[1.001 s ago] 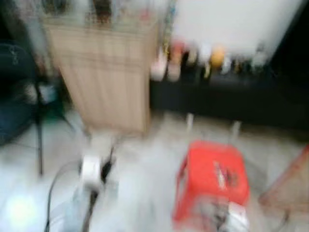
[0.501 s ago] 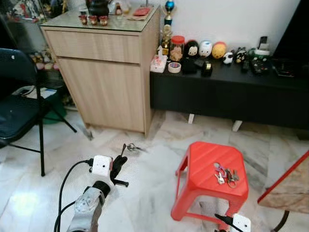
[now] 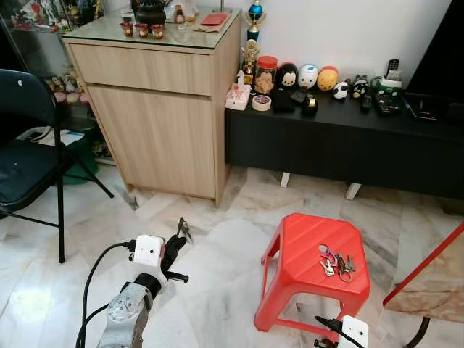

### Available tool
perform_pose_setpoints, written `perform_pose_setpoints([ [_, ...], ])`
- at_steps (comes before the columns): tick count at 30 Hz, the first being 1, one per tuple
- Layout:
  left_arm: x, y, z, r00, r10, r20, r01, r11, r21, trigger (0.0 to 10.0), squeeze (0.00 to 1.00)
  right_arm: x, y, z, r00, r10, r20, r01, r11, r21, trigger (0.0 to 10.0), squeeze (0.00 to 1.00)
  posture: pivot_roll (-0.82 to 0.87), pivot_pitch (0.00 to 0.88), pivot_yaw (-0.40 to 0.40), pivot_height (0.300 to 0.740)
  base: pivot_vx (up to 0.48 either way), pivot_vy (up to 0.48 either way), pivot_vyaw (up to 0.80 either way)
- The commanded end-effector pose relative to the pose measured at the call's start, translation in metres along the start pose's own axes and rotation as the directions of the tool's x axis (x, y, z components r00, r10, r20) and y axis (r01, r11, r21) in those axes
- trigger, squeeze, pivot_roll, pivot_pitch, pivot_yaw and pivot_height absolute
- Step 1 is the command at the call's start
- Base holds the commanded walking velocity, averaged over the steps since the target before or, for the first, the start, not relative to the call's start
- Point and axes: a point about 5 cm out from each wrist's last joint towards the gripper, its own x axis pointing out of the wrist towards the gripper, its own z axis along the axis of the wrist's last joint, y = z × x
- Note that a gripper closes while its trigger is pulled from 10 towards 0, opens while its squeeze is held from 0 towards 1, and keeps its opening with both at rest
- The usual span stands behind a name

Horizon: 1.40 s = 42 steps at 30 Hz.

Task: Hang keys on a hook

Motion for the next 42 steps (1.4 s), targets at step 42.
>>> perform_pose_setpoints([
  [42,0.0074,-0.0113,0.0064,0.998,-0.049,0.032,0.049,0.999,0.007,10.0,0.0,-0.0011,-0.0055,-0.0051,1.0,-0.02,-0.02,0.02,1.0,0.0,10.0,0.0,0.02,0.0,-0.048,0.74,0.0,-0.401,0.0],
])
